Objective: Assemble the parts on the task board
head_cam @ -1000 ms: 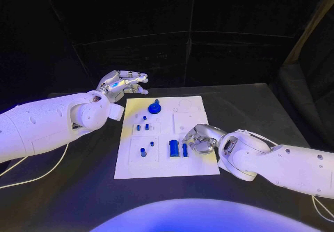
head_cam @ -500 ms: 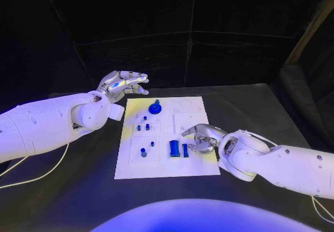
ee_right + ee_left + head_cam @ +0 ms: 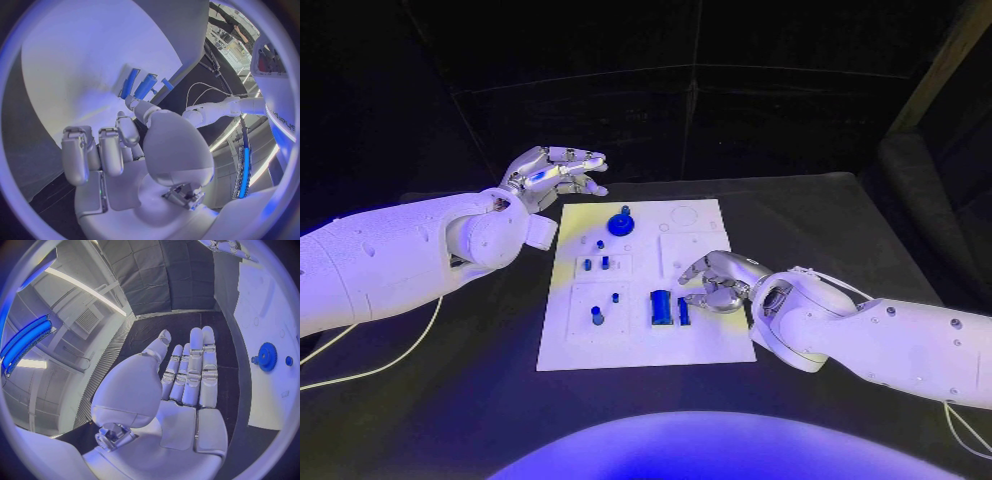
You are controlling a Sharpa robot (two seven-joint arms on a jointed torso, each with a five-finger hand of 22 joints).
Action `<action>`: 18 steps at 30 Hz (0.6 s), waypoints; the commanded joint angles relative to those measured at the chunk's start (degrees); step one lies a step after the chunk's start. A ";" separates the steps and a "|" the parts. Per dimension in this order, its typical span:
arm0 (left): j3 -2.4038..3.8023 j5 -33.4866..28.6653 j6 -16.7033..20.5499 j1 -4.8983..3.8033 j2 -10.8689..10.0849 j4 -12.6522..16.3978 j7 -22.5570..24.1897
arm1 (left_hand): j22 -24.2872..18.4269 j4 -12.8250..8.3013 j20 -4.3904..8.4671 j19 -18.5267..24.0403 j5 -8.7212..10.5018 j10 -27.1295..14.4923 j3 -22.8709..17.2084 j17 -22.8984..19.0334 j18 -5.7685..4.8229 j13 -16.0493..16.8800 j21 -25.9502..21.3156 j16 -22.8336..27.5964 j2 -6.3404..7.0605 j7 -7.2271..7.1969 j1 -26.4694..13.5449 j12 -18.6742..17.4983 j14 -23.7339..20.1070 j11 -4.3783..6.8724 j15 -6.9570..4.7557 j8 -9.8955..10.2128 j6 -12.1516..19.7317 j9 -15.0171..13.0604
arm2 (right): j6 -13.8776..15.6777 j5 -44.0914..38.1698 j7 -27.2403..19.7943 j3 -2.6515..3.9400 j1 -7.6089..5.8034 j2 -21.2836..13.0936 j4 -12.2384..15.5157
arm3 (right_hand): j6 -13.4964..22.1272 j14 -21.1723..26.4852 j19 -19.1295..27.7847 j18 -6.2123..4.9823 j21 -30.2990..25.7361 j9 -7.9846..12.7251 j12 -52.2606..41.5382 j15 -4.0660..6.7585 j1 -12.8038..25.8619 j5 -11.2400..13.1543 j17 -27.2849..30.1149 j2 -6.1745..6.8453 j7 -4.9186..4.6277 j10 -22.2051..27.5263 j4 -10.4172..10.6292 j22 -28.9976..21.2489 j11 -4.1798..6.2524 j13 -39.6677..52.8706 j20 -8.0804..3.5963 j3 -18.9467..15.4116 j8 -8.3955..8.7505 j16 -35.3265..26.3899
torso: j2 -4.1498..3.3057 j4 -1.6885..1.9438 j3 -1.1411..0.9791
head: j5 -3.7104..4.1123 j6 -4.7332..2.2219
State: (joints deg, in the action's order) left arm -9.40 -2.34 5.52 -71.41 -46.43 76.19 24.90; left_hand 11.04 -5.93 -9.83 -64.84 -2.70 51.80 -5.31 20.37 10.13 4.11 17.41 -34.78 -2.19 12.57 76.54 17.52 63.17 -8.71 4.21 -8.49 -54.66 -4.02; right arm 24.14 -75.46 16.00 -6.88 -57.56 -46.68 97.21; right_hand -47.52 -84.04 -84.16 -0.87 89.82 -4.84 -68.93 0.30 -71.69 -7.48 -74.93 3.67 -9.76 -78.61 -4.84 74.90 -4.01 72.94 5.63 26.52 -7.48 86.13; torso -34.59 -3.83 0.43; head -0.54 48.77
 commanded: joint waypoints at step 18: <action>0.05 0.07 -0.65 -0.08 0.08 0.07 0.23 | -0.07 0.00 0.01 -0.25 -0.12 -0.36 0.21 0.04 0.20 -0.01 -0.15 -0.04 -0.67 -0.24 0.02 0.28 -0.20 -0.05 0.01 -0.35 0.16 -0.04 | -0.03 -3.50 4.00 0.02 -0.04 1.65 -1.73 | -7.39 -4.61 -5.63 0.77 -0.10 -7.88 -0.29 3.39 -2.16 4.71 -9.30 -2.64 5.24 -0.38 1.59 14.79 3.93 -0.16 -2.99 -11.25 -21.34 -0.31 | -0.01 0.01 0.01 | -0.07 0.36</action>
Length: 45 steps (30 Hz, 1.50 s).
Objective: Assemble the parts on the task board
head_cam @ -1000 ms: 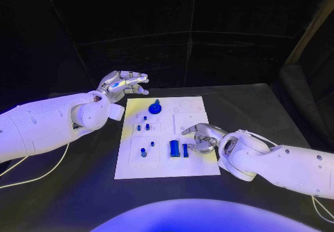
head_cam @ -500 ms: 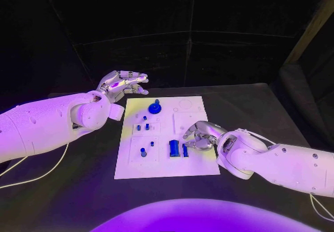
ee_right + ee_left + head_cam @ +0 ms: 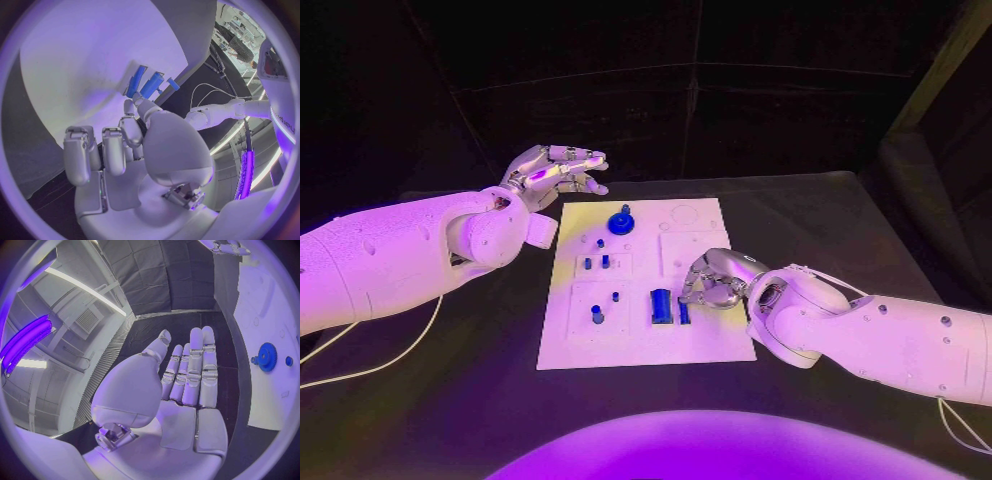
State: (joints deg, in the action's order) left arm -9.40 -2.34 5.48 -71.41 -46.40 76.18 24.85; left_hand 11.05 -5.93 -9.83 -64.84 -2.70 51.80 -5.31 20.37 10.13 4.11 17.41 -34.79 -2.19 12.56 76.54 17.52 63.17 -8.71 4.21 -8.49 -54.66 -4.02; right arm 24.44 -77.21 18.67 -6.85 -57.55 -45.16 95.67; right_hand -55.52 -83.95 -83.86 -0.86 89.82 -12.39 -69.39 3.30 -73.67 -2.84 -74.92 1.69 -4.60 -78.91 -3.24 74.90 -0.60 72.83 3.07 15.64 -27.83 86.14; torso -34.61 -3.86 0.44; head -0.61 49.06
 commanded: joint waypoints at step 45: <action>0.02 0.08 -0.57 -0.07 0.20 -0.07 0.40 | -0.19 -0.09 0.02 -0.30 -0.12 -0.49 0.36 0.05 0.21 -0.04 -0.25 -0.06 -0.80 -0.24 0.19 0.56 -0.27 -0.03 -0.01 -0.45 0.20 -0.03 | 4.42 5.73 -9.13 0.03 0.00 -1.09 -0.24 | 5.05 -4.00 -3.88 -0.16 -3.03 -1.85 3.77 0.73 -0.86 -0.17 -6.69 -0.88 0.24 1.91 0.32 11.84 0.75 -2.75 -0.98 -4.42 -7.78 -2.51 | 0.21 -0.05 0.09 | 0.16 -0.70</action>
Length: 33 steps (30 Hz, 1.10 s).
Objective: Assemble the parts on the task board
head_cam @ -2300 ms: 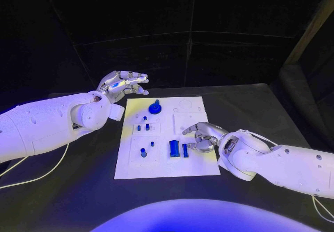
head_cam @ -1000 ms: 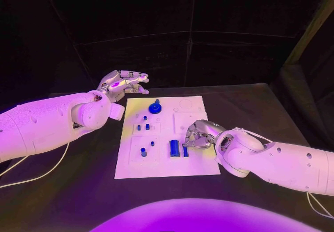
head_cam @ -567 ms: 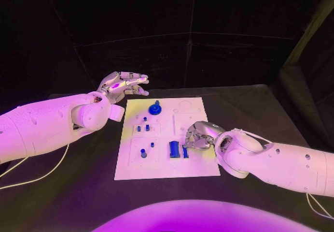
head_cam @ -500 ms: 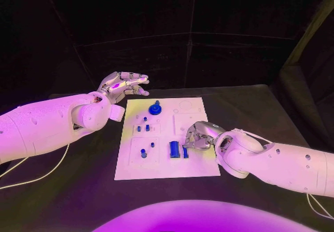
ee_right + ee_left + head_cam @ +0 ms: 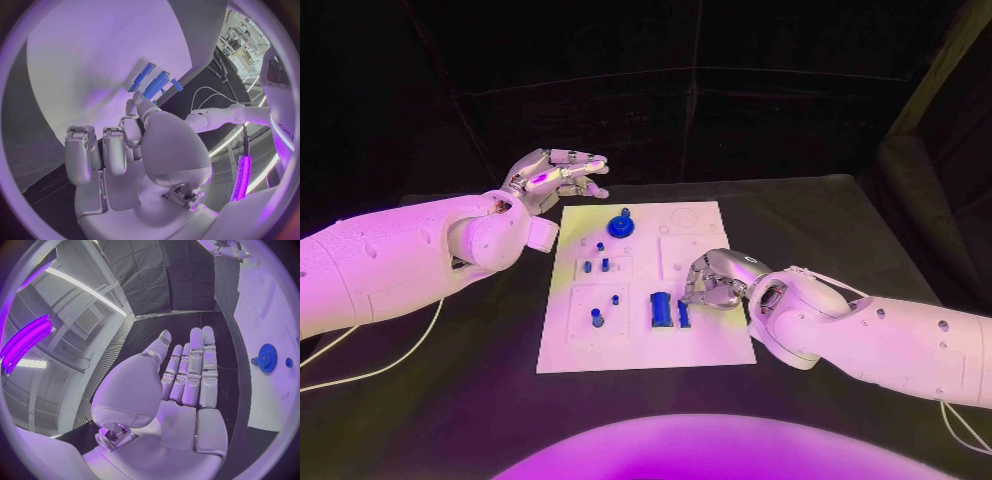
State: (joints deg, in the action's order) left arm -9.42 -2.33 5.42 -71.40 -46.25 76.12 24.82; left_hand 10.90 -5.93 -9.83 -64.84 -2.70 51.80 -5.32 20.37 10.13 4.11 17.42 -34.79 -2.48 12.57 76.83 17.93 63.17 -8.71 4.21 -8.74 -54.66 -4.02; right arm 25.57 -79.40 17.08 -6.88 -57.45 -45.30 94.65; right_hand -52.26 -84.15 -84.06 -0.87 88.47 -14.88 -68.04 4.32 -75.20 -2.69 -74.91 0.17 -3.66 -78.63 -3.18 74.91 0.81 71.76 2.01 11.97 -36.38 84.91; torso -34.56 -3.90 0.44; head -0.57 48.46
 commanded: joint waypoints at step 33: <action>-0.02 -6.48 1.37 1.92 5.14 -10.82 5.42 | -6.64 0.09 -5.43 16.76 -0.08 1.94 3.32 -10.23 0.24 -0.57 -11.44 20.61 -2.18 -0.99 -0.29 -5.22 -10.81 -1.19 4.55 1.79 -0.34 0.28 | -6.01 68.92 -43.24 5.59 -4.06 9.93 -31.64 | 1.10 21.19 25.53 -9.60 -80.38 11.08 63.36 -11.02 -1.04 -3.35 64.21 1.42 -8.01 17.30 0.63 -55.61 -9.76 -68.00 10.40 3.55 28.54 -81.33 | 4.38 -0.29 0.96 | 0.74 -8.79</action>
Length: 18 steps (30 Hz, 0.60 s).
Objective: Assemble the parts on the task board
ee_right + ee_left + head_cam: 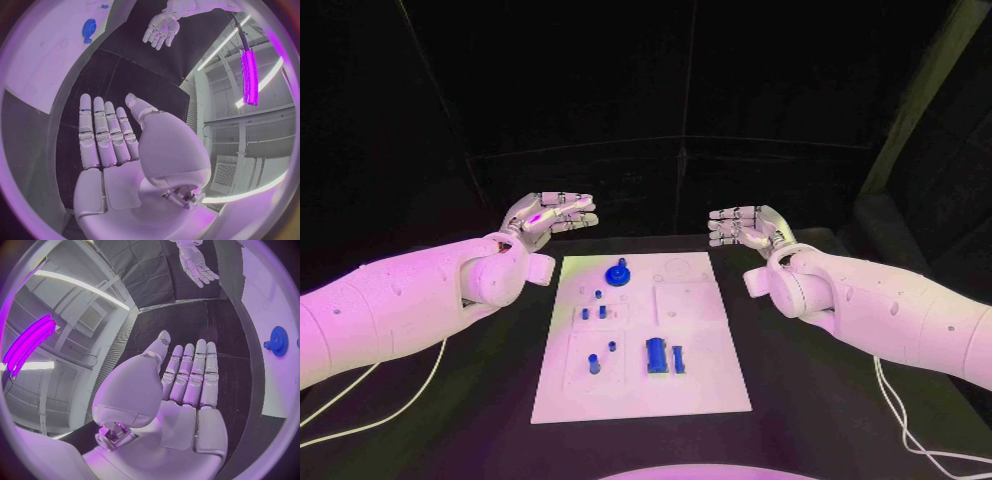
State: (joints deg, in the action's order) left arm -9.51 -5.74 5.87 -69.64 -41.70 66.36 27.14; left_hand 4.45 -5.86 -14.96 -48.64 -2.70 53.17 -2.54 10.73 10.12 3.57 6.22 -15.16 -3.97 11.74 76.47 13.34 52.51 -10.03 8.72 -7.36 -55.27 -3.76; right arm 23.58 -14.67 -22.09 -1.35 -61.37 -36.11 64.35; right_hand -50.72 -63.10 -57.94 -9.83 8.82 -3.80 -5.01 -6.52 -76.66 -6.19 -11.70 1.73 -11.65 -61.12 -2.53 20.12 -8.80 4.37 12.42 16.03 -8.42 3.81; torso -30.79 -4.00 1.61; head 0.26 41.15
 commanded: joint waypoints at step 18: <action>3.65 1.66 14.75 3.87 -0.58 8.08 1.40 | -4.45 5.86 8.83 29.76 2.70 -31.83 2.54 -10.73 -5.17 -3.57 -6.22 9.95 3.97 -7.14 -46.22 -8.57 -31.72 10.03 -8.72 7.36 33.50 3.76 | 10.17 8.30 -4.55 0.71 0.62 -3.93 12.43 | 30.22 37.91 34.37 5.18 -8.82 3.80 5.01 6.52 46.24 6.19 11.70 -1.73 6.96 36.63 2.53 -12.79 8.80 -4.37 -7.46 -10.01 8.42 -3.81 | -0.34 3.71 -1.51 | -0.25 -6.39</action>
State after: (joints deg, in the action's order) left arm -6.06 -5.78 13.16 -65.94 -42.21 73.23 27.69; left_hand 0.37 -0.84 -8.33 -25.60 -0.44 29.00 -0.24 4.34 7.08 0.30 0.79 -7.08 -0.43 6.24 41.02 6.44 28.19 -5.06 3.22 -1.15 -29.52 -0.32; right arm 27.52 -10.27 -24.12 -0.73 -60.70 -39.60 75.13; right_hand -28.18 -34.63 -32.39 -6.63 1.68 -0.36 -0.65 -1.22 -41.80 -1.03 -4.86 0.10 -6.44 -33.61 -0.22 10.07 -3.91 0.32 6.81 8.29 -1.68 0.48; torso -30.91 -1.49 0.55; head 0.04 35.47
